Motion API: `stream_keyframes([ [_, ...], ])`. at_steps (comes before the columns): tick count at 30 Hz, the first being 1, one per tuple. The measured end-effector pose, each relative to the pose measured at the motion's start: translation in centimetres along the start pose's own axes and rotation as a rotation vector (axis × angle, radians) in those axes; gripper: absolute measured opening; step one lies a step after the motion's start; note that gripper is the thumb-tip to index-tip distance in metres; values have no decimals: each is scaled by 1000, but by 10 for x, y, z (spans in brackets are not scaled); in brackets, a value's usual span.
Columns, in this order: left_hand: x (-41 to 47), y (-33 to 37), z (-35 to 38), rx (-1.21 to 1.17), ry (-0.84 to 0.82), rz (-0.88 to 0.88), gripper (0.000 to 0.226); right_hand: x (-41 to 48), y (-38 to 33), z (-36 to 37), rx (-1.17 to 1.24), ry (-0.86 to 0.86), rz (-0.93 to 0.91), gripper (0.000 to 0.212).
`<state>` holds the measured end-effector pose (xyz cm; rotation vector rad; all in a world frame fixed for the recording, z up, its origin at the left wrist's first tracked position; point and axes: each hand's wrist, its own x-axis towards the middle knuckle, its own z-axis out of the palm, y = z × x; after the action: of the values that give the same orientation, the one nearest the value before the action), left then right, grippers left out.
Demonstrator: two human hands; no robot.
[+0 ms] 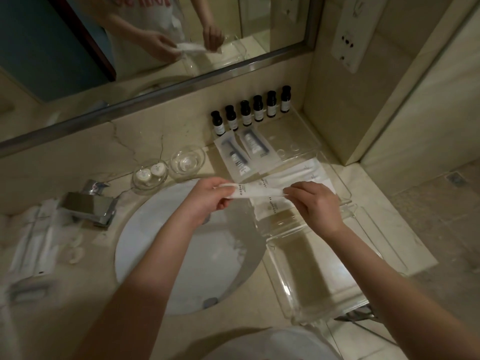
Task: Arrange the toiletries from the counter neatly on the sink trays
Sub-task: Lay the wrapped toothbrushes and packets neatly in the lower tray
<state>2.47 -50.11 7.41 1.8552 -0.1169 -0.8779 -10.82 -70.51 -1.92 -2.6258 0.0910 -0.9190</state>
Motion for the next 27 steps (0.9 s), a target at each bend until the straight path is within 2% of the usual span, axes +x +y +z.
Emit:
stream_keyframes([
  [2, 0, -6, 0, 96, 25, 138, 20, 2, -2, -5, 87, -153, 83, 34],
  [4, -1, -10, 0, 171, 31, 224, 25, 7, -4, -10, 252, -335, 288, 53],
  [5, -2, -12, 0, 184, 25, 253, 26, 10, -3, -11, 335, -385, 396, 56],
  [8, -1, -17, 7, 194, 47, 292, 25, 17, 3, -9, 369, -452, 511, 50],
  [12, 9, -31, 27, 259, 122, 233, 15, 19, 15, -15, 406, -420, 611, 34],
  [14, 18, -40, 40, 319, 88, 182, 17, 18, 29, -21, 366, -437, 663, 34],
  [18, 35, -55, 68, 569, 4, 176, 32, 20, 59, -34, 179, -605, 747, 42],
  [23, 44, -68, 88, 1003, -181, 238, 39, 23, 77, -30, -112, -785, 647, 46],
  [27, 43, -71, 89, 1180, -189, 309, 37, 19, 79, -19, -216, -824, 579, 48],
])
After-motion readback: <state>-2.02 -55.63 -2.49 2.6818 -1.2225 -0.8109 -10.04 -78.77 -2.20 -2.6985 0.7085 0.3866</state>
